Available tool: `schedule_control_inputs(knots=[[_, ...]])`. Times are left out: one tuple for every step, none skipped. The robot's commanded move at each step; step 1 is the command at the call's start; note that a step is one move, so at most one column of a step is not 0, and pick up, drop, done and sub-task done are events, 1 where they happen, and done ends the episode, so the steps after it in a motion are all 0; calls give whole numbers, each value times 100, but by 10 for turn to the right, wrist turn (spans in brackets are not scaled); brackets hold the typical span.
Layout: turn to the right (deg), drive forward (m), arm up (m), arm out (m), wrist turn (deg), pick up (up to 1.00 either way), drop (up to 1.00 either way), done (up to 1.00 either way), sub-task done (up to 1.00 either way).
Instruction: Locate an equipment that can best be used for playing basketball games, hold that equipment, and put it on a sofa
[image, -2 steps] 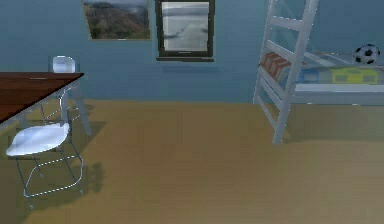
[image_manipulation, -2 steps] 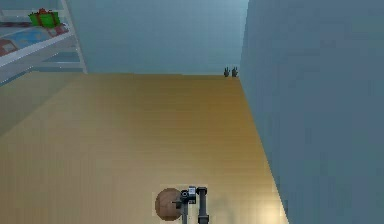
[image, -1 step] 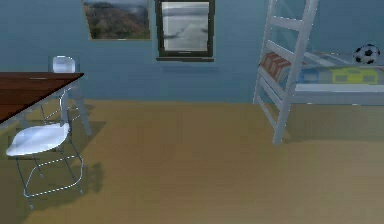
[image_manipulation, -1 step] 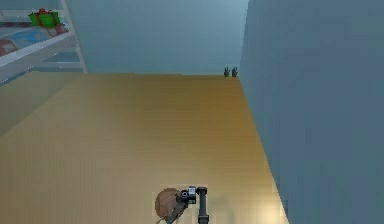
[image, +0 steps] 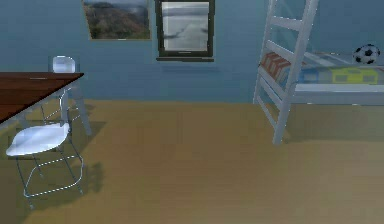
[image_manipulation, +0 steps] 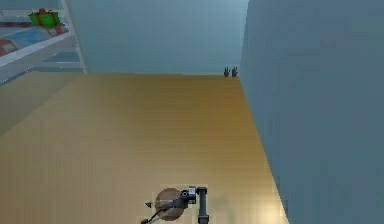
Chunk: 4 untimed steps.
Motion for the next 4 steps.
schedule_control_inputs(knots=[[0, 0, 0, 0, 450, 0, 0, 0, 0], [0, 0, 0, 0, 30, 0, 0, 0, 0], [0, 0, -28, 0, 0, 0, 0, 0, 0], [0, 0, 0, 0, 0, 100, 0, 0, 0]])
